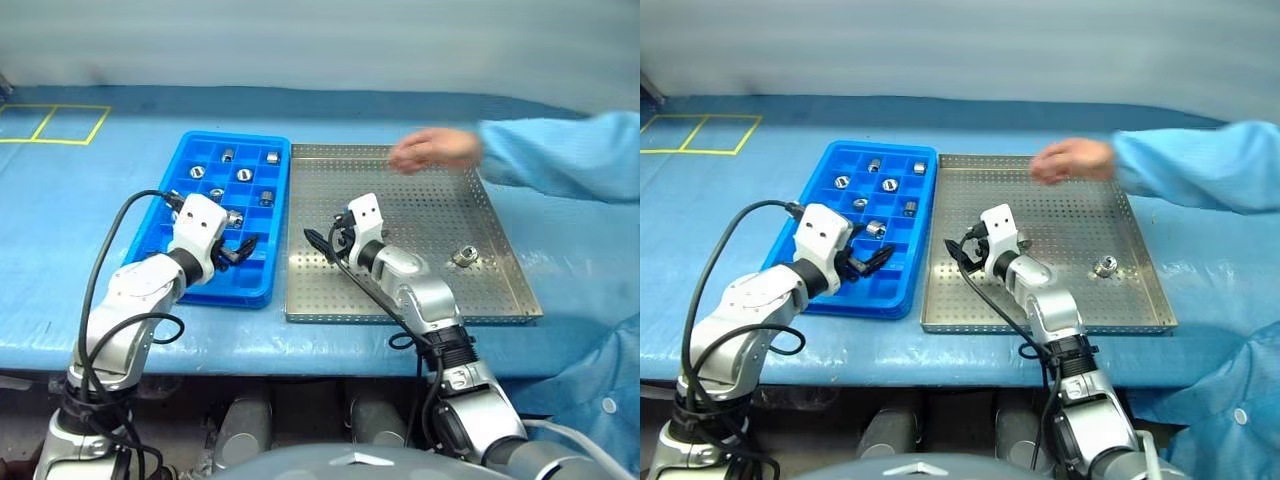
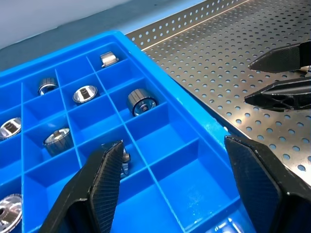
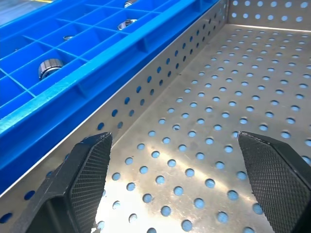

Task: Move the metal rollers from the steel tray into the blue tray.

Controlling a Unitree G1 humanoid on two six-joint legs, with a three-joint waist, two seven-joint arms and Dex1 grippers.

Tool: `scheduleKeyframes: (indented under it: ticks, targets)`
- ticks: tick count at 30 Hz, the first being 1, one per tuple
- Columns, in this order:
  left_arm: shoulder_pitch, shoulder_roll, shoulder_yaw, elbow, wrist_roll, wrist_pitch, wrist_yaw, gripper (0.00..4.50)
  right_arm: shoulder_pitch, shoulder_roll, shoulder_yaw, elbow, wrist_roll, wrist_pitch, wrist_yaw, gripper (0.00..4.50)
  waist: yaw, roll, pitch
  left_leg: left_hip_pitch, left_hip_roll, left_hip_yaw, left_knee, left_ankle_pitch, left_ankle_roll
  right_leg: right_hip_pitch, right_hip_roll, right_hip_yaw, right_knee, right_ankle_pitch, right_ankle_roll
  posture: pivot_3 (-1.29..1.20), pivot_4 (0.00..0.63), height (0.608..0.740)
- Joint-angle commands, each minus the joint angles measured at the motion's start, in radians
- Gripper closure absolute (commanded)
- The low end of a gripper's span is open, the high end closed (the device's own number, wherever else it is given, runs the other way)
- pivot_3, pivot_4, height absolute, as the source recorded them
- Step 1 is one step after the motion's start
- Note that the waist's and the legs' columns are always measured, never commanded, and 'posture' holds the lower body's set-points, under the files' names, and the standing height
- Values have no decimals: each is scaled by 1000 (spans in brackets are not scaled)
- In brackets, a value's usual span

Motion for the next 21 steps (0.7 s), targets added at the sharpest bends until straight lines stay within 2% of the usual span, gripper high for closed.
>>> scheduleKeyframes:
  ticks: [1, 7, 10, 14, 21]
  targets:
    - [-22, -5, -5, -11, -2, -12, -1, 880, 10, -10, -30, -54, -13, -34, -33, 152, -1, 0, 0, 0, 0, 0, 0, 0, 0, 0, 0, 0, 0, 0, 0, 70, 150, 740]
    - [-27, -18, -22, -4, -2, -17, -2, 880, -8, -51, -111, -117, -100, -99, -201, 152, -2, 0, 0, 0, 0, 0, 0, 0, 0, 0, 0, 0, 0, 0, 0, 63, 150, 740]
    - [-24, -25, -29, -5, 0, -18, 0, 880, -21, -79, -163, -89, -165, -74, -330, 152, -2, 0, 0, 0, 0, 0, 1, 0, 0, 0, 0, 0, 0, 0, 0, 64, 150, 740]
    - [-22, -30, -31, -3, -1, -19, -2, 880, -26, -75, -230, -37, -174, -5, -429, 152, -2, 0, 0, 0, 0, 0, 0, 0, 0, 0, 0, 0, 0, 0, 0, 63, 150, 740]
    - [-23, -32, -29, 1, 1, -19, -3, 880, -9, -50, -241, -49, -140, 2, -420, 152, -8, 0, 0, 0, 0, 0, 1, 0, 0, 1, 0, 1, 0, 0, 0, 63, 150, 740]
